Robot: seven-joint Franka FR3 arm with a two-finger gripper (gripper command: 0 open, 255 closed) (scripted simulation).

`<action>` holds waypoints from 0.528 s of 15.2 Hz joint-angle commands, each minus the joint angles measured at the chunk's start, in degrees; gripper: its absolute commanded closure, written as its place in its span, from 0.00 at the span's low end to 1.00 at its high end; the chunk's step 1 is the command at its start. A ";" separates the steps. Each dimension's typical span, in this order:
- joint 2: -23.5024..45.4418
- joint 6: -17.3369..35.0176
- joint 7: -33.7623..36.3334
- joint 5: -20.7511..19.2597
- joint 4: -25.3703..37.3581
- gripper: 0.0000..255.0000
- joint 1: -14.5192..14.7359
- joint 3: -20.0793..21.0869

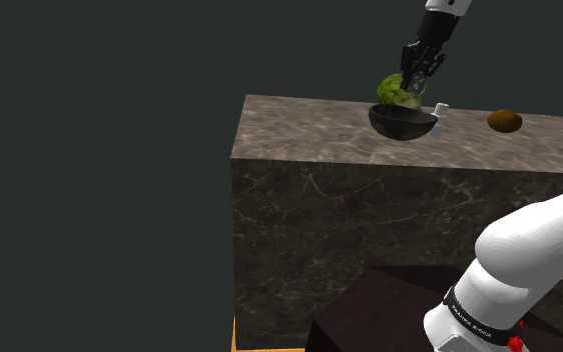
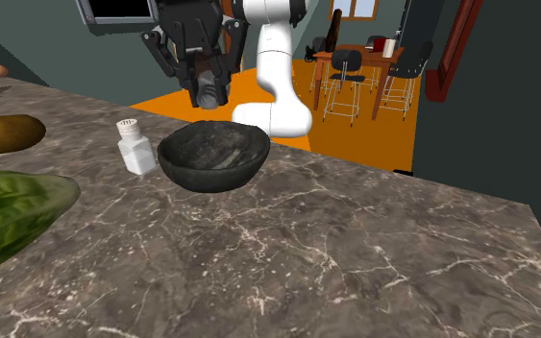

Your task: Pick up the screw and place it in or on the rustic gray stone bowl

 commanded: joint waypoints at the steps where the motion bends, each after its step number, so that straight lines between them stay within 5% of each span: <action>1: -0.67 1.69 -0.10 -0.09 -2.36 1.00 -0.07 0.03; 8: -2.36 6.87 -0.45 -0.33 -9.24 1.00 -0.31 0.00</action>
